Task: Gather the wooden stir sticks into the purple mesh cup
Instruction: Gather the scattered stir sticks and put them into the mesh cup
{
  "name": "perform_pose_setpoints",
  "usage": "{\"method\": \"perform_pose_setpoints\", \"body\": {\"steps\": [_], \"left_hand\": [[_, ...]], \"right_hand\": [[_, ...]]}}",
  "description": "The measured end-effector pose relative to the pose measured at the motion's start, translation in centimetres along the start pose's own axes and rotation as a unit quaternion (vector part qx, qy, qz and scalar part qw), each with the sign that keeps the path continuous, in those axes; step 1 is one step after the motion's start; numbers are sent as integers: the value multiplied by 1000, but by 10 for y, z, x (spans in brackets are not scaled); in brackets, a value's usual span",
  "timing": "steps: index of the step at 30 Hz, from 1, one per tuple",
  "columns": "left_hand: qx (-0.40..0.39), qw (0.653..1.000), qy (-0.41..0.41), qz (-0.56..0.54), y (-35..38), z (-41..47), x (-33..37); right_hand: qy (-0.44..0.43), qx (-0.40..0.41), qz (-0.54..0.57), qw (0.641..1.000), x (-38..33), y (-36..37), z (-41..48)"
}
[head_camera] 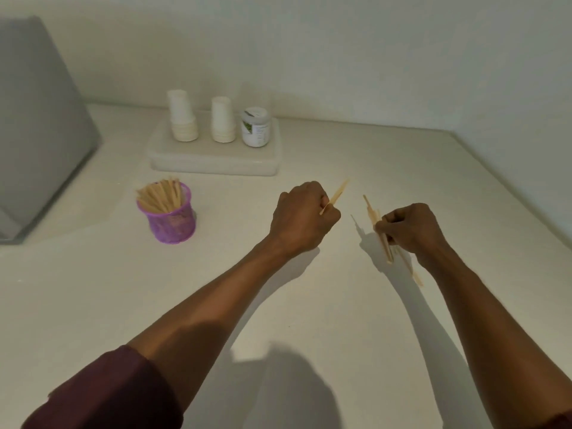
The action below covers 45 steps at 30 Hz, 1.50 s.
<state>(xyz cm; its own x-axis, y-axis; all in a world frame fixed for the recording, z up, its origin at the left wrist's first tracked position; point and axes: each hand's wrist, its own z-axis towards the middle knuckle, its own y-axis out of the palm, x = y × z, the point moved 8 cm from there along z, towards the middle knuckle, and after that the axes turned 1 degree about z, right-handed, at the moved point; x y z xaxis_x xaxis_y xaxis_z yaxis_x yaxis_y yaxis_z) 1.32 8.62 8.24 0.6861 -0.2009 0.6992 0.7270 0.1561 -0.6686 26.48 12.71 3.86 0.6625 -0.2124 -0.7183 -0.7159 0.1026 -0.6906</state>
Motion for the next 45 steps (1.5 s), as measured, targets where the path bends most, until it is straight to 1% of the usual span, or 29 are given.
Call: {"method": "perform_pose_setpoints", "body": {"steps": [4, 8, 10, 13, 15, 17, 20, 26, 30, 34, 39, 45], "left_hand": [[90, 996, -24, -15, -57, -9, -20], [191, 981, -39, -20, -125, -21, -54], [243, 969, -45, -10, -156, -29, -71], [316, 946, -76, -5, -190, -44, -98], [366, 926, -90, -9, -206, -55, -116], [395, 911, -117, -2, -212, -61, -134], [413, 900, -137, 14, -208, -68, -157], [437, 885, -151, 46, -189, -79, -187], [454, 877, -152, 36, -188, -84, -191], [484, 866, -129, 10, -206, -80, -180], [464, 870, -165, -21, -194, -74, -188], [467, 856, -214, 54, -167, -88, -198]], "right_hand": [[-40, -41, 69, 996, -53, 35, -14], [-108, -83, 132, 982, -117, 84, -32], [-133, -106, 168, 971, -147, 108, -43], [-153, -129, 227, 953, -189, 140, -57], [-167, -140, 260, 941, -214, 159, -65], [-179, -148, 292, 928, -235, 176, -73], [-192, -145, 329, 913, -258, 197, -78], [-212, -103, 339, 911, -275, 224, -71], [-223, -81, 342, 909, -282, 233, -66], [-236, -76, 347, 905, -289, 240, -63], [-261, -66, 337, 902, -289, 244, -65], [-275, -54, 280, 918, -271, 258, -71]]}}
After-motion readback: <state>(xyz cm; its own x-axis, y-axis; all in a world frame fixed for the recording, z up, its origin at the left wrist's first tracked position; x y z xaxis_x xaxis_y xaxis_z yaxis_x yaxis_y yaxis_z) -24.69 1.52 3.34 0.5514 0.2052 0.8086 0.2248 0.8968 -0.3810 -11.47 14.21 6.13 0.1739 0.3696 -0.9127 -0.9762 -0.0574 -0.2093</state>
